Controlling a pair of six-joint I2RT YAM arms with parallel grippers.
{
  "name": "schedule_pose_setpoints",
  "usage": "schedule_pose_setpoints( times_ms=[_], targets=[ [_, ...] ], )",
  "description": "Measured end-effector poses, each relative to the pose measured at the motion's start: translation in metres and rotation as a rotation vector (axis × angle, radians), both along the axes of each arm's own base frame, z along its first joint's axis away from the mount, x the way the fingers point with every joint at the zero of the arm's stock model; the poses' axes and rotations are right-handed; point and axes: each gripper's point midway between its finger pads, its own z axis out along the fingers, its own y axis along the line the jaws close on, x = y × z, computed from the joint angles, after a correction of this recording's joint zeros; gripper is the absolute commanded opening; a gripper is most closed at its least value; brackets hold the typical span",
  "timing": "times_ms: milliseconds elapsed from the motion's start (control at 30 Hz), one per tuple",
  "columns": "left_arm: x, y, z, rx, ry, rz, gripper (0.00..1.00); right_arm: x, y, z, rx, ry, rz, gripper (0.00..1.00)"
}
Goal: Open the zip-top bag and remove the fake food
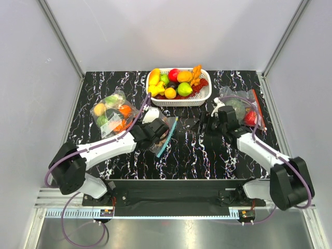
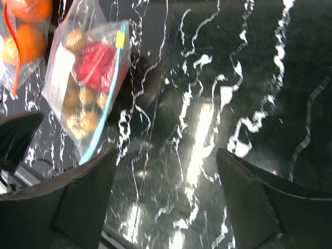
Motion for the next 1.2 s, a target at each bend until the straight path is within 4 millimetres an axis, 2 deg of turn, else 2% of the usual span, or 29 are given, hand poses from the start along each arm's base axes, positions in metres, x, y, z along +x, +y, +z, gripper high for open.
schedule_pose_setpoints(
  times_ms=[133,333,533,733,767,800,933,967,1067,1200],
  targets=[
    [0.0,-0.001,0.008,-0.026,-0.02,-0.002,0.88,0.014,0.015,-0.01,0.037,0.015,0.003,0.69],
    [0.0,-0.002,0.024,-0.088,-0.073,-0.019,0.89,0.025,0.047,-0.021,0.118,0.028,0.031,0.6],
    [0.002,-0.005,0.03,-0.111,-0.1,-0.048,0.89,0.036,0.078,-0.036,0.194,0.057,0.062,0.56],
    [0.004,-0.007,0.031,-0.106,-0.107,-0.067,0.9,0.034,0.105,-0.057,0.242,0.089,0.096,0.53],
    [0.004,-0.007,0.031,-0.102,-0.108,-0.07,0.9,0.033,0.114,-0.059,0.253,0.087,0.111,0.46],
    [0.004,-0.007,0.031,-0.102,-0.106,-0.072,0.9,0.033,0.116,-0.059,0.255,0.083,0.117,0.42],
    [0.0,-0.007,0.029,-0.113,-0.1,-0.086,0.9,0.041,0.124,-0.056,0.27,0.056,0.131,0.16],
    [0.0,-0.007,0.03,-0.117,-0.102,-0.088,0.9,0.042,0.125,-0.056,0.27,0.049,0.134,0.07],
    [-0.002,-0.006,0.034,-0.134,-0.113,-0.091,0.9,0.044,0.125,-0.055,0.262,0.032,0.142,0.0],
    [-0.003,-0.005,0.048,-0.171,-0.141,-0.098,0.9,0.048,0.126,-0.051,0.23,-0.003,0.17,0.0]
  ],
)
